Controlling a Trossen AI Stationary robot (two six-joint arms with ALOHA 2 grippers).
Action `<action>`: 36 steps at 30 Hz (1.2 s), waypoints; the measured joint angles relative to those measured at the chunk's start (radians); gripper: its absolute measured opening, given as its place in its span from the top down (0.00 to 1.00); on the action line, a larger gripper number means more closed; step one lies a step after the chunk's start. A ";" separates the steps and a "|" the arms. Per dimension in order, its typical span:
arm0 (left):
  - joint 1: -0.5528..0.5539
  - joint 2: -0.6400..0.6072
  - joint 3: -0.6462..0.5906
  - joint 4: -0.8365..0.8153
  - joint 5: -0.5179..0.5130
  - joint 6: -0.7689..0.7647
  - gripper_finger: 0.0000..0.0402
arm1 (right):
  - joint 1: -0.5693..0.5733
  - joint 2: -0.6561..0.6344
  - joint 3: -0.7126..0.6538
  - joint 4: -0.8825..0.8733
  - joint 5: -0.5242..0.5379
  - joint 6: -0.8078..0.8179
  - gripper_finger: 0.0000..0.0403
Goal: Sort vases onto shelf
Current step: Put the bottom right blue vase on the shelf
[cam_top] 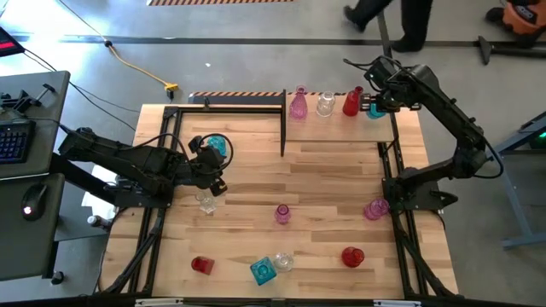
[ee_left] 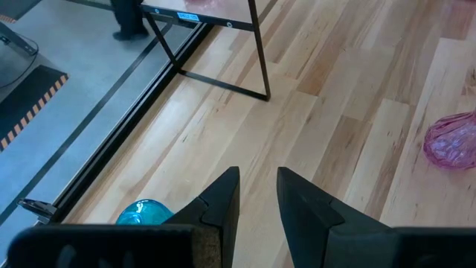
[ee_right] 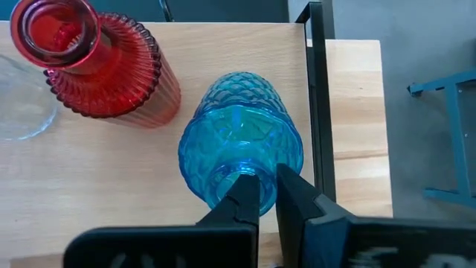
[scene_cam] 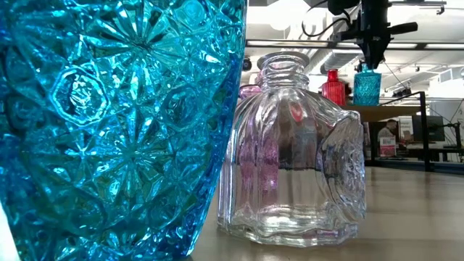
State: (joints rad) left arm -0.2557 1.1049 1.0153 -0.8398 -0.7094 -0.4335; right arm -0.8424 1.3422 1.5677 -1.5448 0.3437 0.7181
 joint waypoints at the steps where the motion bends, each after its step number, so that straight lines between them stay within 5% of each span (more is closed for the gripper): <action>1: 0.000 0.000 0.000 0.000 0.000 0.000 0.79 | 0.000 0.000 0.000 0.000 0.003 0.000 1.00; 36: 0.000 0.000 0.000 0.000 0.000 0.000 0.79 | -0.024 0.000 -0.051 0.029 -0.002 -0.045 1.00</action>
State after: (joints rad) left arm -0.2558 1.1053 1.0153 -0.8398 -0.7094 -0.4335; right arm -0.8661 1.3426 1.5162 -1.5162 0.3418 0.6735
